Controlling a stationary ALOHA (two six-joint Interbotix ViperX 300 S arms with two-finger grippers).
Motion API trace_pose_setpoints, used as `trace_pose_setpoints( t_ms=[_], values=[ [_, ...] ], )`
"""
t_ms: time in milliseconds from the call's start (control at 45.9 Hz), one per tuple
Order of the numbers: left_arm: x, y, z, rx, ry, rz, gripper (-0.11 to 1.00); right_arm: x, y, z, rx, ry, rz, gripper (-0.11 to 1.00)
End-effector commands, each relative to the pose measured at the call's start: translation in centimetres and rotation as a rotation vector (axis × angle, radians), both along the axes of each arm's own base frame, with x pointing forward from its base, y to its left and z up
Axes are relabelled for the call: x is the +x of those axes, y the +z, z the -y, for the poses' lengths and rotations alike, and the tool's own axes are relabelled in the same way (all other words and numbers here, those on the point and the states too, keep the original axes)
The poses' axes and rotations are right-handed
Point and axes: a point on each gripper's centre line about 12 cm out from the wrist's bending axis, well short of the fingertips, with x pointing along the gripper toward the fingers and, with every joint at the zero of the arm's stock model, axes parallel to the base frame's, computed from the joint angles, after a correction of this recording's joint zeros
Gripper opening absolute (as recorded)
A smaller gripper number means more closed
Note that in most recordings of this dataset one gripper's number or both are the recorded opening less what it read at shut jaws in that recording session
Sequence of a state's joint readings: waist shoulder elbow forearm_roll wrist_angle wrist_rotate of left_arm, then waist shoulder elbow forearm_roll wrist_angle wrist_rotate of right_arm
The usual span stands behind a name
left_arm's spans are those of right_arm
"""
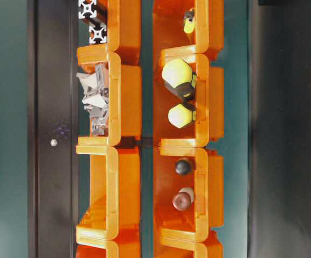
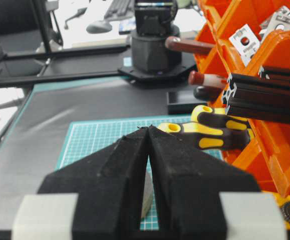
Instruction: Pick foam from container rack with left arm.
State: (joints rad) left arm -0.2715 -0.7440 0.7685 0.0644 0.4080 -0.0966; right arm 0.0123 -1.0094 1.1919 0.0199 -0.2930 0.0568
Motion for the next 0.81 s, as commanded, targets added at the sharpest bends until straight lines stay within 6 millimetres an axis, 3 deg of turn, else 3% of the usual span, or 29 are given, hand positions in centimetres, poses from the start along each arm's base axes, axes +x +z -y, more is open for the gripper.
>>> trace_pose_setpoints(
  t_ms=[0,305,784],
  values=[
    [-1.5,1.1,-0.4,-0.021,-0.003,0.077,0.85,0.2,0.8,0.0,0.003,-0.001,0.017,0.00],
    [-5.0,1.6,-1.4,-0.054,-0.001,0.203,0.85,0.2,0.8,0.0,0.003,-0.001,0.017,0.00],
    [-5.5,1.1,-1.8,-0.052,0.009,0.205,0.85,0.2,0.8,-0.1,0.005,0.007,0.017,0.00]
  ],
)
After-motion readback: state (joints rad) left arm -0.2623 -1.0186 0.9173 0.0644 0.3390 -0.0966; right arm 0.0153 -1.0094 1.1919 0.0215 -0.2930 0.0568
